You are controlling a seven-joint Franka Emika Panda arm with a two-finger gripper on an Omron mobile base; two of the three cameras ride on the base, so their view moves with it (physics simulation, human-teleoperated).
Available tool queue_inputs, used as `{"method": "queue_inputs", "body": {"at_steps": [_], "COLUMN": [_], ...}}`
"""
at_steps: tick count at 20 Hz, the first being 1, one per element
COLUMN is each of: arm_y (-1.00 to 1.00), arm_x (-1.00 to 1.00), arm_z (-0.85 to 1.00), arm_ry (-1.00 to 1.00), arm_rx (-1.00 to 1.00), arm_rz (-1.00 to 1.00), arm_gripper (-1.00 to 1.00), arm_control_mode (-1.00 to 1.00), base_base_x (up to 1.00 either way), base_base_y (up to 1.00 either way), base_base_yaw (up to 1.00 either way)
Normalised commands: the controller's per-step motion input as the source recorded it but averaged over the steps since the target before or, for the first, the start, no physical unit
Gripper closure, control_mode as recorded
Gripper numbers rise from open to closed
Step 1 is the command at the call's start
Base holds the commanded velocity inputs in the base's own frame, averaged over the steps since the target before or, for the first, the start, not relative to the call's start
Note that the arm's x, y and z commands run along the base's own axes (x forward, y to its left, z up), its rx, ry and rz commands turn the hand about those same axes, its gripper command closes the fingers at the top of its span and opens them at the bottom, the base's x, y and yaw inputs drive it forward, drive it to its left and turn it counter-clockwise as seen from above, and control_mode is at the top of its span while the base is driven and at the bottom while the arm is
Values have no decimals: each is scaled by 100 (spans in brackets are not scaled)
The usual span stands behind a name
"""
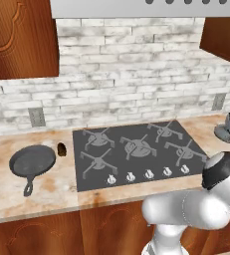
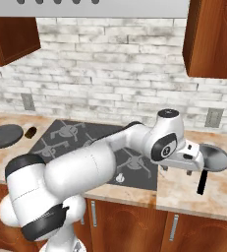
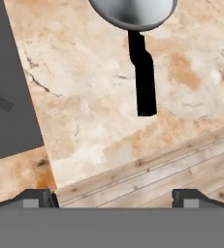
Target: Place both pans onto different burners. Then place the sweet potato and the steak on different pans.
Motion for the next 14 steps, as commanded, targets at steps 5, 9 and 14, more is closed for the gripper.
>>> {"method": "queue_inputs", "body": {"at_steps": [5, 9, 14], "arm_y": [-61, -55, -34], "arm_x": [34, 30, 24], "arm_z": [-25, -17, -16], "arm_ry": [5, 3, 3], "arm_rx": [16, 16, 5], "arm_rz": [7, 3, 2], "arm_gripper": [-100, -100, -100], "arm_control_mode": [-100, -100, -100], "base_base_x": [0, 0, 0], "base_base_y": [0, 0, 0], "base_base_yaw": [0, 0, 0]}}
